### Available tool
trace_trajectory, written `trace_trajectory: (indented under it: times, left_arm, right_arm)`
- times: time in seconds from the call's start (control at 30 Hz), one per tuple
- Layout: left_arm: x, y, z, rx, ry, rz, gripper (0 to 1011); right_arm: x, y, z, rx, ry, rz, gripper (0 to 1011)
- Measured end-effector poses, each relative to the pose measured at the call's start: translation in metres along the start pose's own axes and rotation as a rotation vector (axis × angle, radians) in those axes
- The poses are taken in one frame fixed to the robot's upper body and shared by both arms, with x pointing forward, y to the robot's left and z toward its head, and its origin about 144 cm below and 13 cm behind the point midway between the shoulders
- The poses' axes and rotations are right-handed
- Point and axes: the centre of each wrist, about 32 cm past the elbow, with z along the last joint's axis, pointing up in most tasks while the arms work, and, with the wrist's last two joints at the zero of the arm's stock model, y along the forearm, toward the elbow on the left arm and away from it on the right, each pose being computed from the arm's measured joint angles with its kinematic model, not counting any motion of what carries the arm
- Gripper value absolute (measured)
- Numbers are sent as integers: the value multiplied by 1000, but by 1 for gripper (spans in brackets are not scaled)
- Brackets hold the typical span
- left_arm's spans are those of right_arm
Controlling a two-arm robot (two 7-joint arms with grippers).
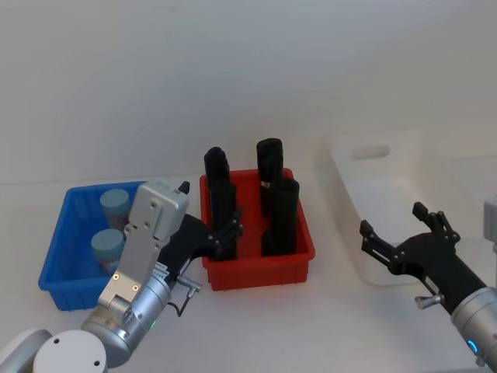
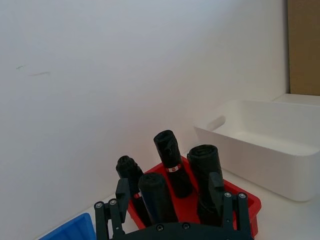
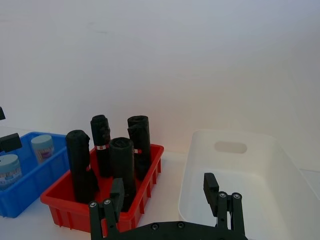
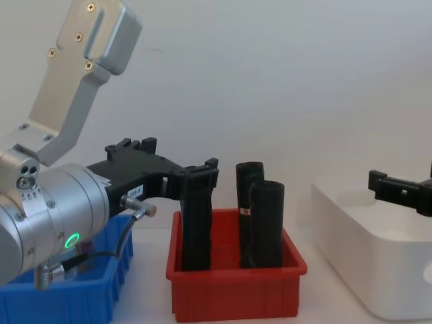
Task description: Pick the cotton swabs from the blue box and place them into the white box.
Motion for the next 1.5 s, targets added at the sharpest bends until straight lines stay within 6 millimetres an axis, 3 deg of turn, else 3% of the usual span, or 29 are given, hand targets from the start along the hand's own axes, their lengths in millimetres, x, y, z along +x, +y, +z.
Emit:
trace_trajectory:
  times: [1.5]
  left_arm:
    - [0,0,0,0,0,0,1003]
  right_arm:
    - [0,0,0,0,0,0,1002]
